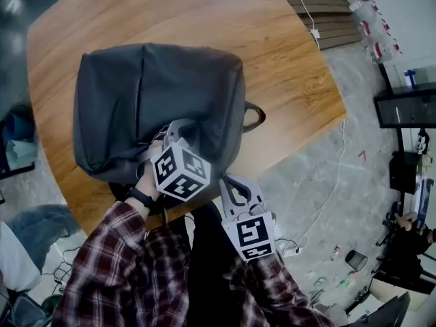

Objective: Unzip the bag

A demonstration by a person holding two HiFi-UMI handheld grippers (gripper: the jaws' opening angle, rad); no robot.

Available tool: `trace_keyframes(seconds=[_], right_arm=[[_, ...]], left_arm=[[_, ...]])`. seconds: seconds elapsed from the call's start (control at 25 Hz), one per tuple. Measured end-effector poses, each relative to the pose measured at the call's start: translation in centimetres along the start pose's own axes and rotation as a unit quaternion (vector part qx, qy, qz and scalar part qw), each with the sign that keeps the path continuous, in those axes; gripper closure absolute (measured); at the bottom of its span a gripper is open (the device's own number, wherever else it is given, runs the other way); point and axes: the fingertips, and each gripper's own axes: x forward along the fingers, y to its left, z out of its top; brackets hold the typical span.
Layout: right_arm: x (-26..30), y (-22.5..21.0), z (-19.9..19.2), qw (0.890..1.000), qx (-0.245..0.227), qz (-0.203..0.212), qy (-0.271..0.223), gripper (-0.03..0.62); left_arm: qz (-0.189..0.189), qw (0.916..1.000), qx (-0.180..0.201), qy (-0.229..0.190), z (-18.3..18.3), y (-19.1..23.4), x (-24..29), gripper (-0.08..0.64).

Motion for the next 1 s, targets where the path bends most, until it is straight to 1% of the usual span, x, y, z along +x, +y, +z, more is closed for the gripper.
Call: trace_keyframes(seconds=[0.08, 0.12, 0.16, 0.24, 0.32, 0.4, 0.52, 0.68, 0.76, 0.84, 0.88, 0.92, 1.0], right_arm=[[0.5, 1.5, -0.6, 0.999, -0.037, 0.017, 0.012, 0.583], [0.7, 2.0, -1.0, 0.998, -0.056, 0.017, 0.019, 0.583], [0.7, 2.1, -1.3, 0.997, -0.066, 0.011, 0.023, 0.583], [0.2, 0.9, -1.3, 0.999, -0.048, -0.008, 0.016, 0.583], [-0.5, -1.2, -0.9, 0.999, -0.024, -0.033, 0.005, 0.583], [-0.8, -3.3, -0.7, 0.998, -0.015, -0.054, 0.003, 0.583], [-1.2, -5.6, -0.8, 0.997, -0.01, -0.075, 0.007, 0.583], [-1.2, -7.7, -1.2, 0.995, 0.012, -0.096, 0.011, 0.583], [-0.8, -8.0, -1.5, 0.995, 0.021, -0.093, 0.02, 0.583], [-0.3, -7.9, -1.5, 0.996, 0.022, -0.079, 0.023, 0.578], [-0.1, -7.9, -1.4, 0.997, 0.018, -0.073, 0.023, 0.57], [0.2, -7.9, -1.3, 0.997, 0.012, -0.068, 0.025, 0.546], [0.9, -8.0, -1.2, 0.997, -0.004, -0.063, 0.035, 0.52]], left_arm=[[0.006, 0.9998, -0.017, 0.001, 1.0, 0.2, 1.1, 0.551], [0.006, 0.9996, -0.029, 0.003, 1.5, 0.3, 1.5, 0.552], [0.003, 0.9992, -0.039, 0.005, 1.9, 0.2, 1.7, 0.552], [-0.009, 0.9988, -0.047, 0.003, 2.3, -0.2, 1.5, 0.551], [-0.019, 0.9987, -0.046, -0.007, 2.4, -0.3, 0.8, 0.551], [-0.022, 0.9989, -0.037, -0.017, 2.6, -0.3, 0.0, 0.551], [-0.02, 0.9993, -0.015, -0.029, 2.9, -0.1, -1.7, 0.551], [-0.026, 0.9991, -0.003, -0.033, 1.7, 0.9, -4.2, 0.551], [-0.023, 0.9993, 0.005, -0.028, 0.4, 1.7, -5.3, 0.551], [-0.024, 0.9995, 0.011, -0.017, -1.1, 2.2, -6.0, 0.551], [-0.026, 0.9995, 0.011, -0.011, -1.8, 2.4, -6.3, 0.551], [-0.029, 0.9995, 0.008, -0.005, -2.6, 2.4, -6.4, 0.551], [-0.036, 0.9993, 0.001, -0.005, -3.5, 2.2, -6.5, 0.551]])
